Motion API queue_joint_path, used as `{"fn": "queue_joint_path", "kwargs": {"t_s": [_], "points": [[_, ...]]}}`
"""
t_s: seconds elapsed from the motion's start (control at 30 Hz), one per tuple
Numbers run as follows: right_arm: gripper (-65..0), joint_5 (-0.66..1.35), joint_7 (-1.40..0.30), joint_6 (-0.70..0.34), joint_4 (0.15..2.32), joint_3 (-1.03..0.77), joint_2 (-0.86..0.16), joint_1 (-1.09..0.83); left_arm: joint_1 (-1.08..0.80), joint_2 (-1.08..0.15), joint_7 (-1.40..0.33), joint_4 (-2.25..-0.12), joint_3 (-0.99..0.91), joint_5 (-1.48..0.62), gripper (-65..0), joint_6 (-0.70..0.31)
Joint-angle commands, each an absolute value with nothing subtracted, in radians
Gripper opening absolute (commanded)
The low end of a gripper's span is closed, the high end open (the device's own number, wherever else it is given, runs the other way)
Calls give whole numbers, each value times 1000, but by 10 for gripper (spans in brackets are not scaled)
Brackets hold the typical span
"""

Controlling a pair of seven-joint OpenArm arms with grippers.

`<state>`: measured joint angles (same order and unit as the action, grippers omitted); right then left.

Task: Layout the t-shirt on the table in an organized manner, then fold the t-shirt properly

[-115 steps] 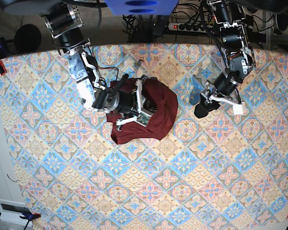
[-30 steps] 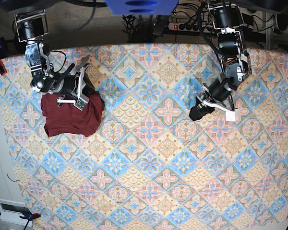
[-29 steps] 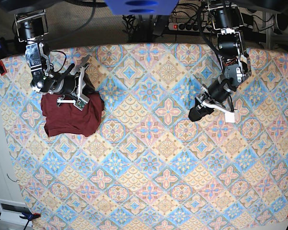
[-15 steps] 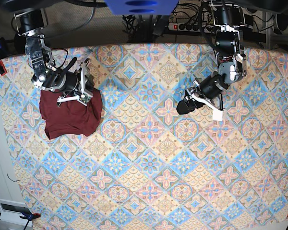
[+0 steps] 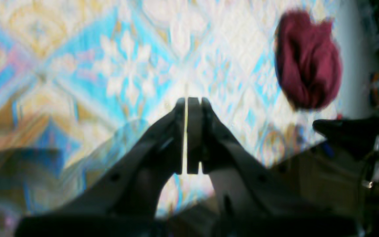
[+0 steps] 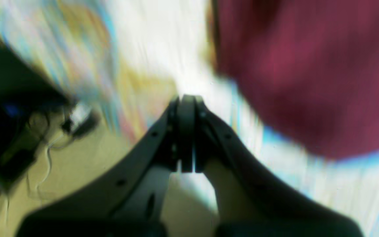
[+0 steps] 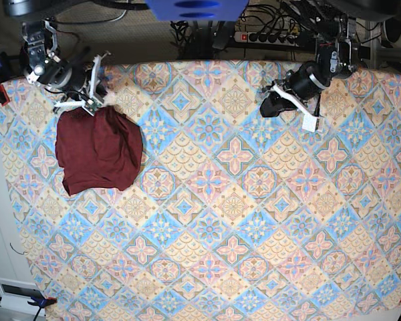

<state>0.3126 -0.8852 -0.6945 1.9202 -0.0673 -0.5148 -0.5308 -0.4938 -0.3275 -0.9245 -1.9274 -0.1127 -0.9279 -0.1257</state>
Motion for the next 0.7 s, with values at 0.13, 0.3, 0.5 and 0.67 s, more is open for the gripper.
{"fn": "queue_joint_path", "kwargs": {"t_s": [0.13, 0.3, 0.5, 0.67], "points": [[-650, 332, -849, -698, 1946, -153, -521, -656, -631, -340, -908, -2023, -151, -943, -650, -133], [-650, 332, -849, -698, 1946, -202, -499, -769, -774, -338, -908, -2031, -249, -943, -650, -133], [-650, 328, -851, -698, 1916, -220, -430, -852, -929, -331, -906, -2026, -280, -862, -650, -133], [-650, 328, -851, -698, 1756, -214, -386, -858, -943, -248, -878, -1883, -277, -587, -650, -137]]}}
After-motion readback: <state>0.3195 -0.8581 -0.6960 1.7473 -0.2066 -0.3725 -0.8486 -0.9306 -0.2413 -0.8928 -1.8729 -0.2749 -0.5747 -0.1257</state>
